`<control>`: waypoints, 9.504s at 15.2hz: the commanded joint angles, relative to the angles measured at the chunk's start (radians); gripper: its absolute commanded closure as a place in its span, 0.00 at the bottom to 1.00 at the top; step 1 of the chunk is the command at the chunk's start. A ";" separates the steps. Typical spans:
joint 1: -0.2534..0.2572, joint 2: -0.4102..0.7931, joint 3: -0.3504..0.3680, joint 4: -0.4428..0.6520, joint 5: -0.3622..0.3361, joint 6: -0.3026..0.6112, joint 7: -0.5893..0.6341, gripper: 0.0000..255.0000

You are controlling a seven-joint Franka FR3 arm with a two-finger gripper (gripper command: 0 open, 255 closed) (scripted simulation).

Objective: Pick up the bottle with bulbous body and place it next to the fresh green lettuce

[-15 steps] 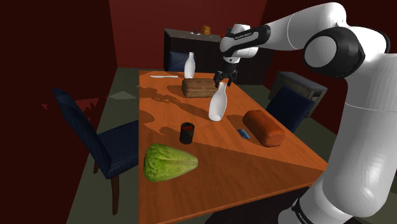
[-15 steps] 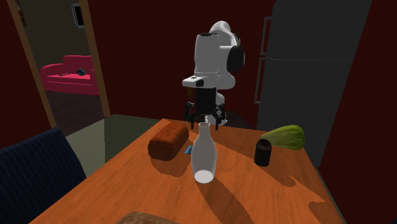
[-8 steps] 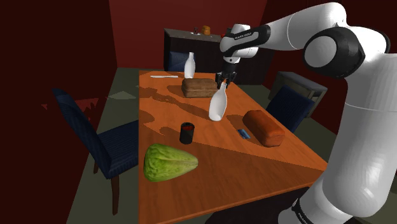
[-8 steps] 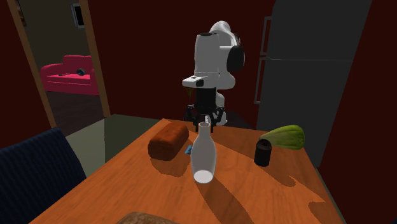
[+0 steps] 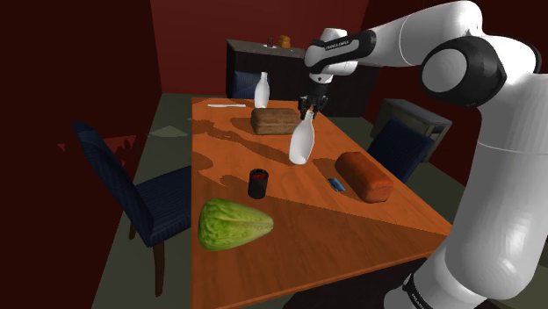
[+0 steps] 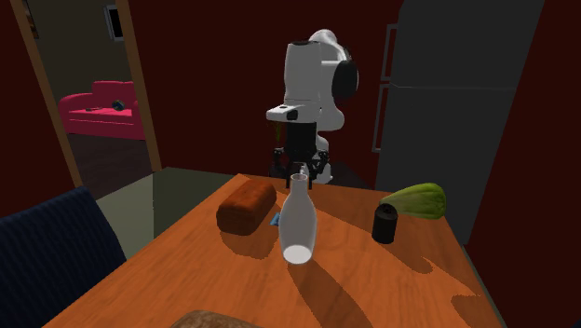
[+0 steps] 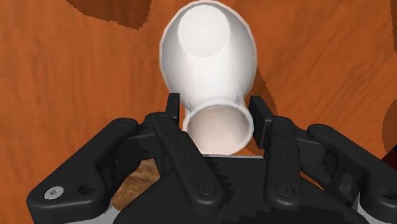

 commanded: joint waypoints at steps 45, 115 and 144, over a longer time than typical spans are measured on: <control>0.105 -0.271 0.035 0.211 -0.095 -0.473 0.161 1.00; 0.348 -0.964 0.458 -0.771 -0.054 -0.204 0.783 1.00; 0.354 -0.926 0.482 -0.995 -0.043 0.058 0.799 0.00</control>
